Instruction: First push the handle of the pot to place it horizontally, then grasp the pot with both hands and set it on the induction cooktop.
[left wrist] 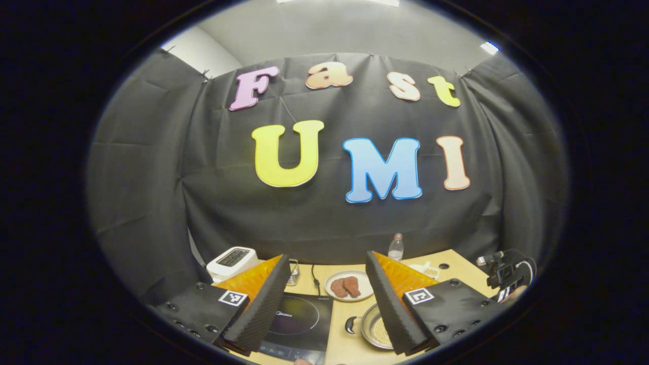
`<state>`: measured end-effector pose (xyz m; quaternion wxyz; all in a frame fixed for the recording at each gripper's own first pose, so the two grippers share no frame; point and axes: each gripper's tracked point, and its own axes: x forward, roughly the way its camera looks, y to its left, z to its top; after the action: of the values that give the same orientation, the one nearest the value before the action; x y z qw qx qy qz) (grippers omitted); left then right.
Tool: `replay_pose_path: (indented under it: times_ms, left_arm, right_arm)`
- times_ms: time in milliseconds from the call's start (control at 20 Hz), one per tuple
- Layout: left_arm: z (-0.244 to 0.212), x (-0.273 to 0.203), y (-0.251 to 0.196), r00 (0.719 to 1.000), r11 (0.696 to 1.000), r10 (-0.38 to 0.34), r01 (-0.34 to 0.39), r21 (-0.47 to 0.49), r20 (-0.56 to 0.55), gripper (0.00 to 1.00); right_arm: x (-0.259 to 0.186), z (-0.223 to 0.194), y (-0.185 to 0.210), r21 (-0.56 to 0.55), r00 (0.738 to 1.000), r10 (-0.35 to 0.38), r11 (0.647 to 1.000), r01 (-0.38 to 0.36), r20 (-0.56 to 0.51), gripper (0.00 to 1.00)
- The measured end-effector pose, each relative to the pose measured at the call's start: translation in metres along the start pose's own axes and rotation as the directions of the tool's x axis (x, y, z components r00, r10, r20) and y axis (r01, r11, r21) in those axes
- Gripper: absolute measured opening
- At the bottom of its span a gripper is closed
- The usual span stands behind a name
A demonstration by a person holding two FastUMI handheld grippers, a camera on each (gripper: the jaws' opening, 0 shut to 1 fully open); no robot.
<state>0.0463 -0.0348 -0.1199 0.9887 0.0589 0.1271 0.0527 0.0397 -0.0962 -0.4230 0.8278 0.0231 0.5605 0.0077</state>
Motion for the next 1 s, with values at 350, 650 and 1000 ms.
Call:
replay_pose_path:
  times_ms: [350, 650, 1000]
  left_arm:
    - [-0.005, 0.002, -0.002, 1.0, 1.0, -0.024, 0.024, -0.004, -0.002, 0.97]
    - [-0.019, -0.002, -0.004, 0.994, 0.994, -0.106, 0.107, -0.03, 0.015, 0.97]
    - [-0.077, 0.005, -0.022, 0.976, 0.978, -0.198, 0.191, -0.081, -0.092, 0.95]
  right_arm:
    - [0.0, 0.007, -0.004, 0.004, 0.999, -0.016, 1.0, 0.016, 0.03, 0.01]
    - [-0.055, 0.014, -0.003, 0.032, 0.971, -0.033, 0.999, 0.026, 0.237, 0.57]
    - [-0.106, 0.021, 0.001, 0.069, 0.89, -0.06, 0.997, 0.032, 0.452, 0.97]
